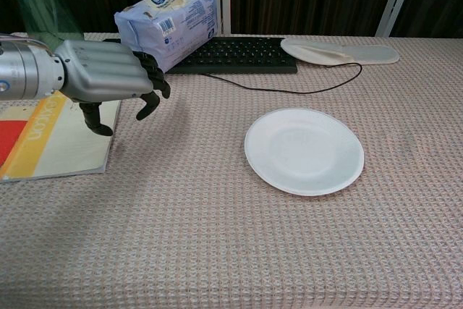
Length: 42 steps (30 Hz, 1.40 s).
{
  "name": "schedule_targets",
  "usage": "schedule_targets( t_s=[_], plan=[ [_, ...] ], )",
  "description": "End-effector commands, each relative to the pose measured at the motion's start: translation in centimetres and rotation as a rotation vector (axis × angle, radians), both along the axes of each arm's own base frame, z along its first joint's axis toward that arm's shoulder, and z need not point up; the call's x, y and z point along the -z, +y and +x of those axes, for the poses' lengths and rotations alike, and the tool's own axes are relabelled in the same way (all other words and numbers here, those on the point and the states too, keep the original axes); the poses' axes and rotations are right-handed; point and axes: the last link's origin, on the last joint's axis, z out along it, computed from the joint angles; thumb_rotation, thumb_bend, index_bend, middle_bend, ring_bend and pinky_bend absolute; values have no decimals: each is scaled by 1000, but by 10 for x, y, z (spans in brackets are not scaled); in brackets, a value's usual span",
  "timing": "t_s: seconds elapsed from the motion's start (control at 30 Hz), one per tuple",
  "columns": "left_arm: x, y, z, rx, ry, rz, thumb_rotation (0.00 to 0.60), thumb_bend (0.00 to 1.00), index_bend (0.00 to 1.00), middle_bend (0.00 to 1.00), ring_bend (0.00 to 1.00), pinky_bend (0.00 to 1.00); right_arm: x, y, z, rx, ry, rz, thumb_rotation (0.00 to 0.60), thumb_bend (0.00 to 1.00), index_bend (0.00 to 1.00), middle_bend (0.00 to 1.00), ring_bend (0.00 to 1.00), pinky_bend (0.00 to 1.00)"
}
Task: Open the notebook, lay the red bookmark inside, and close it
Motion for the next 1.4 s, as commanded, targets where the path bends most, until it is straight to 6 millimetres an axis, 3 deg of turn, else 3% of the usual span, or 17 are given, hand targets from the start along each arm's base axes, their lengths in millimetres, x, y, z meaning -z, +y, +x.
schedule_targets(
  t_s=[0.03, 0.83, 1.4],
  plan=[
    [-1, 1, -6, -18, 49, -2, 600, 166, 439, 140, 104, 84, 1, 0, 0, 2, -1, 2, 600, 213, 259, 205, 100, 183],
    [5, -3, -16, -117, 139, 2, 600, 192, 412, 89, 71, 80, 3, -1, -2, 9, -4, 7, 600, 214, 259, 205, 100, 183],
    [-2, -1, -24, -115, 154, 50, 600, 191, 487, 100, 71, 81, 3, -1, -1, 7, -3, 10, 600, 213, 259, 205, 100, 185]
  ],
)
